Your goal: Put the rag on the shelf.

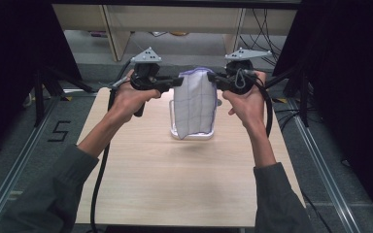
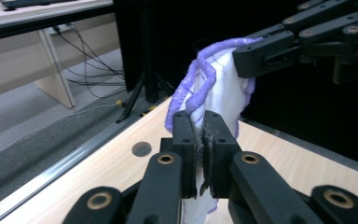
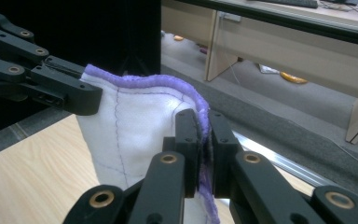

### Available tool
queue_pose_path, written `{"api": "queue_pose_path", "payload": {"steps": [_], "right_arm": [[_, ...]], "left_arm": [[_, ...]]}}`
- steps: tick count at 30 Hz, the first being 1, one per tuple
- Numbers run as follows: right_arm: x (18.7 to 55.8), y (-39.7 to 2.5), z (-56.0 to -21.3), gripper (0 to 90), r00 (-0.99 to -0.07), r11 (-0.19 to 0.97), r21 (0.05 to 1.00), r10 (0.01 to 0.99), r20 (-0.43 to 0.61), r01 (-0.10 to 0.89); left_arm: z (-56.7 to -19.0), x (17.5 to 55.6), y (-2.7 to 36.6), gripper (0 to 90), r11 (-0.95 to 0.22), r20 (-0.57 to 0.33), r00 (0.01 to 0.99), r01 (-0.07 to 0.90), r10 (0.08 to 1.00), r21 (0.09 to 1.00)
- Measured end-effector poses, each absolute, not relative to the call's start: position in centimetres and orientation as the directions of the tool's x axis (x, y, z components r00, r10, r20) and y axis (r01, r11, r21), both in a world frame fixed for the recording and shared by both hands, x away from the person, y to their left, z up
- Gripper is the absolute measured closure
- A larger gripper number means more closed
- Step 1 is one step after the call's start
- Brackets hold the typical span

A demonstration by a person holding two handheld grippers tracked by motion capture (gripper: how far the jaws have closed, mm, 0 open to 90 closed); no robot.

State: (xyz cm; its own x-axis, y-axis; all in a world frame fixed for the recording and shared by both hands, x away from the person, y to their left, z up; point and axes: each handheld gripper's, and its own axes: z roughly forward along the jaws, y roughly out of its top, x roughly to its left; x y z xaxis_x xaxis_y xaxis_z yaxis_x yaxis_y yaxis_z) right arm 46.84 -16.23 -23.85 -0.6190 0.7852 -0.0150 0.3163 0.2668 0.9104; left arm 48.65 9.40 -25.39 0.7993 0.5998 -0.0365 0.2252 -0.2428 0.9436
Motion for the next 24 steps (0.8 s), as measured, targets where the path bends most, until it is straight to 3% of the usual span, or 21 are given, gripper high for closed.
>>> {"api": "queue_pose_path", "payload": {"steps": [13,17,24], "right_arm": [[50.1,-15.9,-22.8,85.3,-0.598,0.252,0.917,0.801,-0.018,0.309],[52.1,-15.5,-22.9,85.1,-0.564,0.279,0.911,0.823,-0.063,0.305],[54.4,-14.9,-24.4,85.0,-0.53,0.255,0.899,0.847,-0.031,0.356]], "left_arm": [[-24.6,52.0,9.5,84.0,-0.206,-0.054,0.764,0.241,0.643,0.948],[-25.3,54.5,9.3,83.9,-0.155,-0.106,0.738,0.276,0.666,0.948],[-27.0,57.0,8.7,83.7,-0.113,-0.156,0.717,0.312,0.679,0.943]]}}
